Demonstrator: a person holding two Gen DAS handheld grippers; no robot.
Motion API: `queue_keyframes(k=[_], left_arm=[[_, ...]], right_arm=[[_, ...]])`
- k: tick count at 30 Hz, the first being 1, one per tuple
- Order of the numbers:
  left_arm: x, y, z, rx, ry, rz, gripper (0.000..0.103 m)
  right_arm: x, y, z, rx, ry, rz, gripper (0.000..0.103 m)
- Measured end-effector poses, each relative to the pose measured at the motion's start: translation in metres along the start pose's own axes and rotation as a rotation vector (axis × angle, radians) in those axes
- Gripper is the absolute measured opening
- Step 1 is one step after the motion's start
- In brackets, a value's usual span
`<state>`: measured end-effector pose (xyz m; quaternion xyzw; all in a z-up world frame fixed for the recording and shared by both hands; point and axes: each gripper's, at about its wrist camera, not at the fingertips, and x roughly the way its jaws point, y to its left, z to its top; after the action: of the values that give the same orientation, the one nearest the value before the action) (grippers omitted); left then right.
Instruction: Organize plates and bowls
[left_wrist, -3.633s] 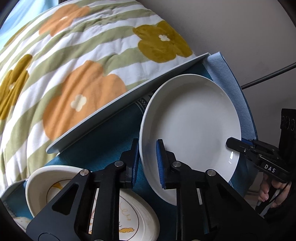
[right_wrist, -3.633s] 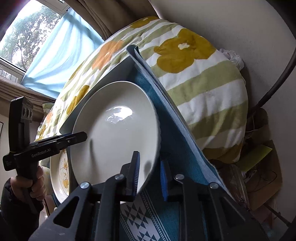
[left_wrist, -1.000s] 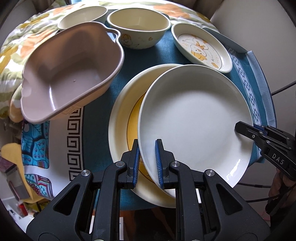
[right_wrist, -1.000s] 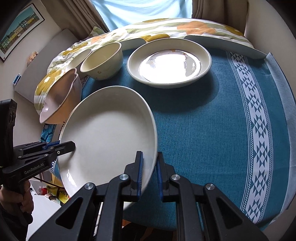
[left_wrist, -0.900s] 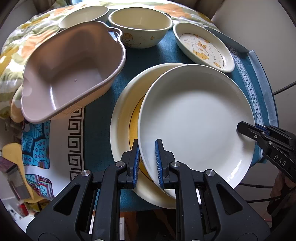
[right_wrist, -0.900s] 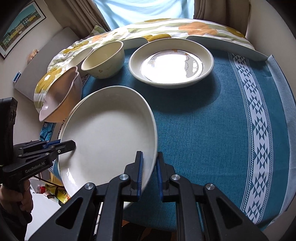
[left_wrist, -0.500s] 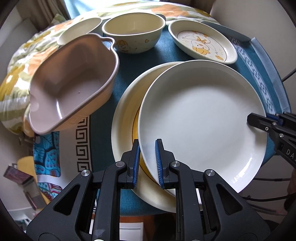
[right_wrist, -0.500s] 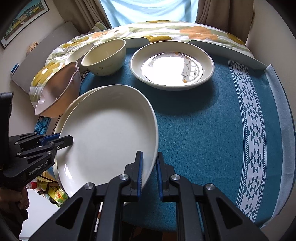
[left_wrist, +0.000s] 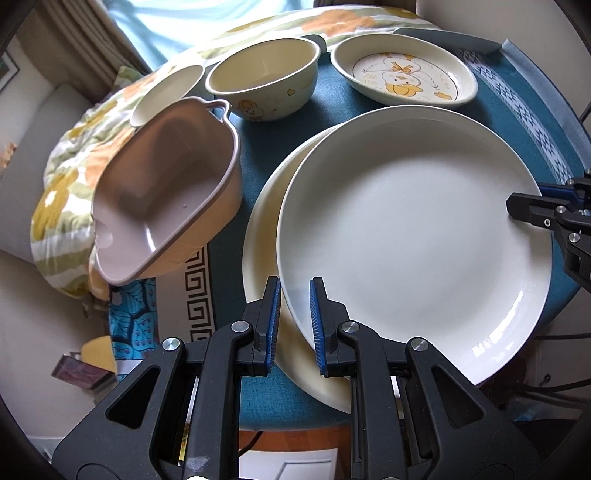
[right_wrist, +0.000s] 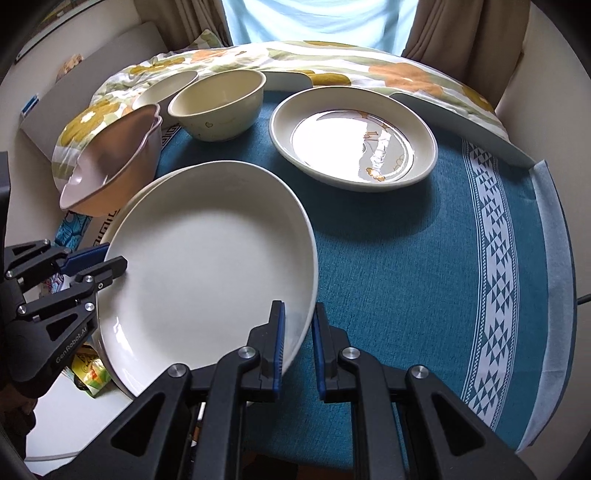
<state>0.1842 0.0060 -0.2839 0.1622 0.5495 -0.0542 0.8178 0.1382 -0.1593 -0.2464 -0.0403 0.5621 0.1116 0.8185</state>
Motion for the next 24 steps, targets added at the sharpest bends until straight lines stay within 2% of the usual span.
queue_keyframes(k=[13, 21, 24], left_arm=[[-0.005, 0.001, -0.005, 0.005, -0.005, 0.023, 0.014], [-0.008, 0.000, -0.006, 0.010, -0.012, 0.052, 0.014], [-0.009, 0.003, -0.006, 0.005, -0.013, 0.042, 0.014]], right_arm=[[0.000, 0.011, 0.003, -0.071, 0.011, -0.068, 0.013], [0.000, 0.011, 0.004, -0.066, 0.011, -0.055, 0.013], [0.001, 0.014, 0.004, -0.071, 0.006, -0.062, 0.013]])
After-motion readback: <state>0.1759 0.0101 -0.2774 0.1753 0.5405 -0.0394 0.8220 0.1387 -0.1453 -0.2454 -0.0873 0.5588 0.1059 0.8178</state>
